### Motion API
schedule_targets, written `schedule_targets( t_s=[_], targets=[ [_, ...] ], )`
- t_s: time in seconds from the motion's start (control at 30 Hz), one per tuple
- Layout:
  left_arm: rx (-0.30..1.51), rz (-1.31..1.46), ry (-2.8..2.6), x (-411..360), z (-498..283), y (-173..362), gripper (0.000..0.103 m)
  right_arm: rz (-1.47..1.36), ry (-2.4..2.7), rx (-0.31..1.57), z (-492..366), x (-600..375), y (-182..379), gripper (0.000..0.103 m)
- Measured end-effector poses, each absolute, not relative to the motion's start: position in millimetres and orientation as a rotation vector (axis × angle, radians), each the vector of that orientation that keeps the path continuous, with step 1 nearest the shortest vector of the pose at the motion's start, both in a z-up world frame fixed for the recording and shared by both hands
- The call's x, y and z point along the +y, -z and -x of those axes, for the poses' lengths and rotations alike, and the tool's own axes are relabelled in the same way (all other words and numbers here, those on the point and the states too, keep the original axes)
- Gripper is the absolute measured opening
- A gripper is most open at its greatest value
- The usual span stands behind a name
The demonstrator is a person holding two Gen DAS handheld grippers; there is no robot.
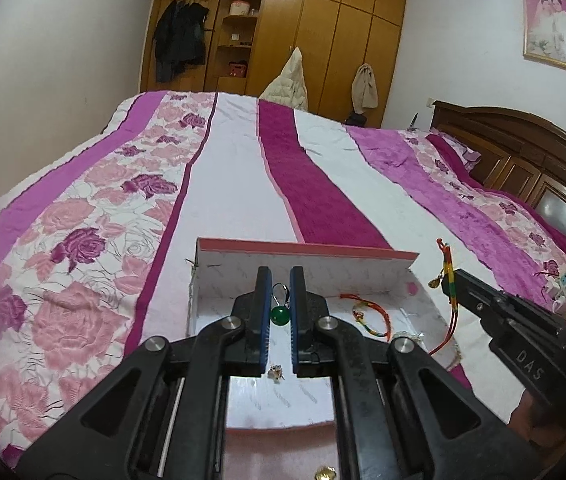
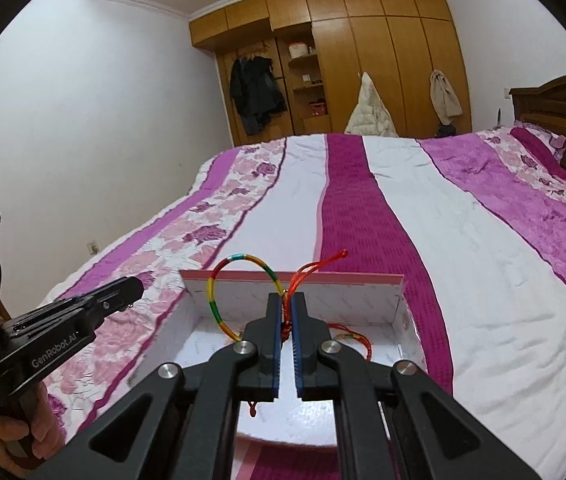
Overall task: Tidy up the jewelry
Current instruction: 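Open the left gripper to drop the earring while the right drops the bracelet in the box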
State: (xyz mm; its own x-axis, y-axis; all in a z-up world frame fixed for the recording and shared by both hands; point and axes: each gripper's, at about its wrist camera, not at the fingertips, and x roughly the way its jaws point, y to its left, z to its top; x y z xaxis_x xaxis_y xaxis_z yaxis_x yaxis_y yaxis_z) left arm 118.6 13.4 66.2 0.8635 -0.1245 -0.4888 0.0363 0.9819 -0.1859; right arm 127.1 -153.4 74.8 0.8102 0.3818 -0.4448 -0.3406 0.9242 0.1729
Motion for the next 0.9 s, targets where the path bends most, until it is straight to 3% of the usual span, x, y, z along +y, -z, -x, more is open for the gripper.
schedule_targets(
  t_s=[0.5, 0.9],
  targets=[
    [0.712, 0.162, 0.036, 6, -153, -5, 0.0, -0.066, -0.297, 0.712, -178, -153, -3, 0.006],
    [0.805, 0.163, 0.056, -1, -158, 12, 0.002, -0.085, -0.294, 0.819, -191, -155, 16, 0.007]
  ],
)
